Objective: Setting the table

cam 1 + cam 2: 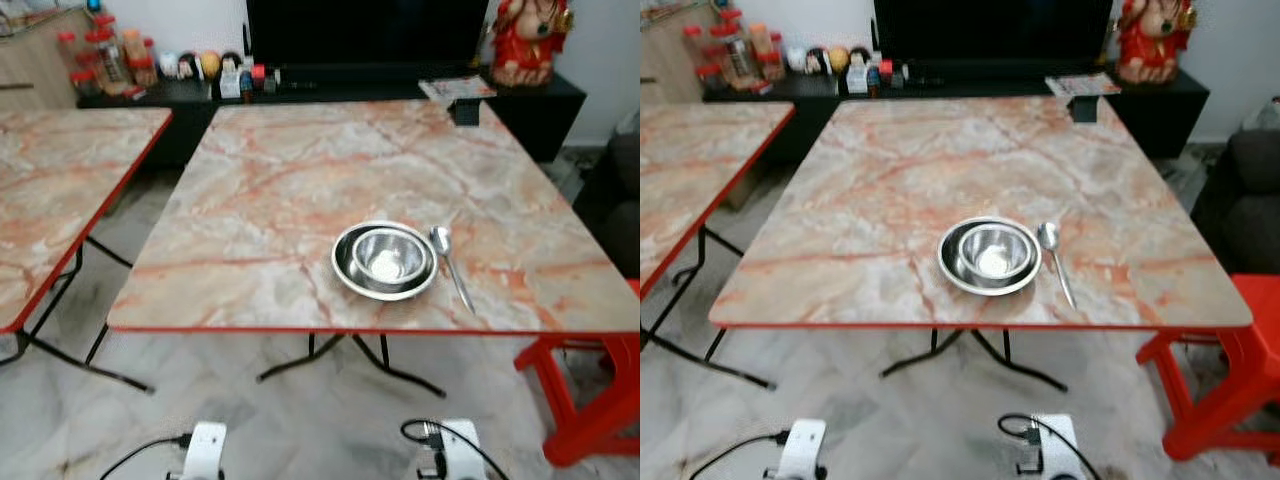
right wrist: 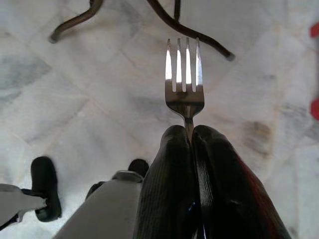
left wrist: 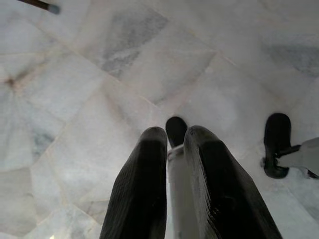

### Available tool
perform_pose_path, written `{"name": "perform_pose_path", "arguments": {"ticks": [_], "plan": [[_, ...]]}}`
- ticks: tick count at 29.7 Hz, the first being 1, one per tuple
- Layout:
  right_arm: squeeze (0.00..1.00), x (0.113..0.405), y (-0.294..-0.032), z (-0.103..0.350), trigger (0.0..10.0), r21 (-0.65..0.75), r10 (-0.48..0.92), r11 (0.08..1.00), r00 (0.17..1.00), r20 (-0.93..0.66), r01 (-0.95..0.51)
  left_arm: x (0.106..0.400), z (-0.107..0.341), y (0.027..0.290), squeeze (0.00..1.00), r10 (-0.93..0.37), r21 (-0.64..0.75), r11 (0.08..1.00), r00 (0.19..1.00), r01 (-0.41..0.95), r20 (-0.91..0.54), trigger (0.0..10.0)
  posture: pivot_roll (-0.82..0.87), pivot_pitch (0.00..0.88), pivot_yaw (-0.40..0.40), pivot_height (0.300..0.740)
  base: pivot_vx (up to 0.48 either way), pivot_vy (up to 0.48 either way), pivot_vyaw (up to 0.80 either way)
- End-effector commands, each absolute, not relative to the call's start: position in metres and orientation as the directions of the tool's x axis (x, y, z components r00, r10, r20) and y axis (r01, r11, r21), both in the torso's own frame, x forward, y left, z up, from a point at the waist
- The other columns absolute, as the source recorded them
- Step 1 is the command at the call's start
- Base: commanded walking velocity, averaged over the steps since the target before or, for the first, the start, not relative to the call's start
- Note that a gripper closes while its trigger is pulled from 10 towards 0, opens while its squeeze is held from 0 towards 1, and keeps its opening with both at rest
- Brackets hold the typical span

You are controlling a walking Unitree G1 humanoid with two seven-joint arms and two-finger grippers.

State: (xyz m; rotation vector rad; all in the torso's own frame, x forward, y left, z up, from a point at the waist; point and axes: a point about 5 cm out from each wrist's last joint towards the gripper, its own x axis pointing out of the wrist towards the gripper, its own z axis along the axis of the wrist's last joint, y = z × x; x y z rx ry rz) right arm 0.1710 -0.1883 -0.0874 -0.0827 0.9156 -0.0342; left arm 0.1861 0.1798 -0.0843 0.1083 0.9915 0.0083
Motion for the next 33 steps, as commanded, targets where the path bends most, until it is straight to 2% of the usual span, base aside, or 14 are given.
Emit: {"name": "perform_pose_path", "arguments": {"ticks": [1,11,25,33], "plan": [[0.0,0.172,-0.191,-0.086,10.0,-0.093,-0.076,0.996,0.616,-0.784,0.005,0.184,-0.085,0.179,0.0,0.049,0.097,0.993,0.54,0.06,-0.84,10.0,-0.1,0.0,0.018,0.74,0.0,-0.292,0.0],[0.0,0.172,-0.191,-0.087,10.0,-0.089,-0.078,0.996,0.615,-0.785,0.012,0.186,-0.084,0.18,0.0,0.054,0.091,0.995,0.551,0.039,-0.833,10.0,-0.1,0.0,0.019,0.74,0.0,-0.309,0.0],[0.0,0.167,-0.191,-0.088,10.0,-0.094,-0.101,0.995,0.612,-0.784,0.044,0.187,-0.084,0.18,0.0,0.05,0.076,0.997,0.558,0.024,-0.828,10.0,-0.1,0.0,0.026,0.74,0.0,0.0,0.0],[0.0,0.161,-0.202,-0.087,10.0,-0.136,-0.188,0.982,0.63,-0.754,0.13,0.188,-0.083,0.182,0.0,0.047,0.071,0.997,0.565,0.02,-0.824,10.0,-0.11,0.0,0.031,0.74,0.0,0.0,0.0]]}}
